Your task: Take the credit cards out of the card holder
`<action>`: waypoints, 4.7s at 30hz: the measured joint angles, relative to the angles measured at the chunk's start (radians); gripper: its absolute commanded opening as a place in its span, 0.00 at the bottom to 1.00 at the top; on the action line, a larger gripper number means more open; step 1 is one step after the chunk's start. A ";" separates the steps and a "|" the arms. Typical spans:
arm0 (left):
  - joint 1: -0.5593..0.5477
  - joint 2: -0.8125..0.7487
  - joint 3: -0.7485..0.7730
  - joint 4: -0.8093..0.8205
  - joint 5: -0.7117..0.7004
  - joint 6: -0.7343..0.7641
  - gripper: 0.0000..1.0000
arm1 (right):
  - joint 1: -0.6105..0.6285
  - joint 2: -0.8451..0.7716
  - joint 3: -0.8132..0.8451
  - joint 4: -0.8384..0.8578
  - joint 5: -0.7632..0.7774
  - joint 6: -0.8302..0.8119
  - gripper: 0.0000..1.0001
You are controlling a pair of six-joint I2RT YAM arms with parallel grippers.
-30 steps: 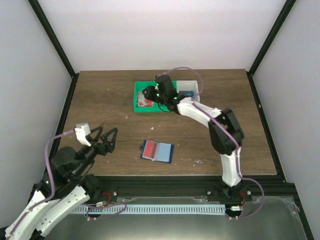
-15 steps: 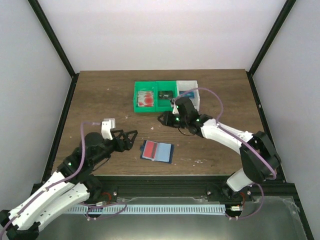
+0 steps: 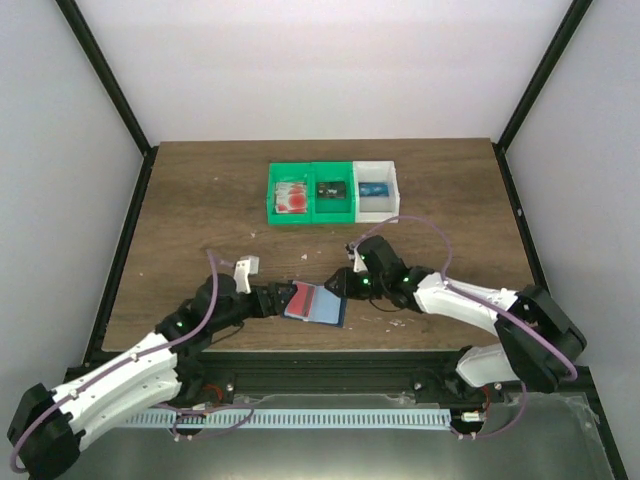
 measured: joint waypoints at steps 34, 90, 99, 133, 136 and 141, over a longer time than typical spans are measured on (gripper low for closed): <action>0.000 0.257 -0.245 0.539 0.106 -0.177 1.00 | 0.071 0.127 -0.137 0.195 0.034 0.038 0.30; -0.031 0.404 -0.184 0.688 0.200 -0.210 1.00 | 0.071 0.124 -0.145 0.201 0.033 0.038 0.27; -0.056 0.450 -0.166 0.700 0.204 -0.212 1.00 | 0.072 0.124 -0.145 0.201 0.032 0.038 0.26; -0.066 0.550 -0.168 0.764 0.181 -0.175 0.00 | 0.089 0.175 -0.117 0.249 -0.012 0.039 0.21; -0.066 0.554 -0.168 0.771 0.181 -0.172 0.00 | 0.089 0.183 -0.117 0.253 -0.008 0.039 0.21; -0.066 0.583 -0.169 0.782 0.182 -0.170 0.15 | 0.089 0.193 -0.110 0.257 -0.006 0.037 0.21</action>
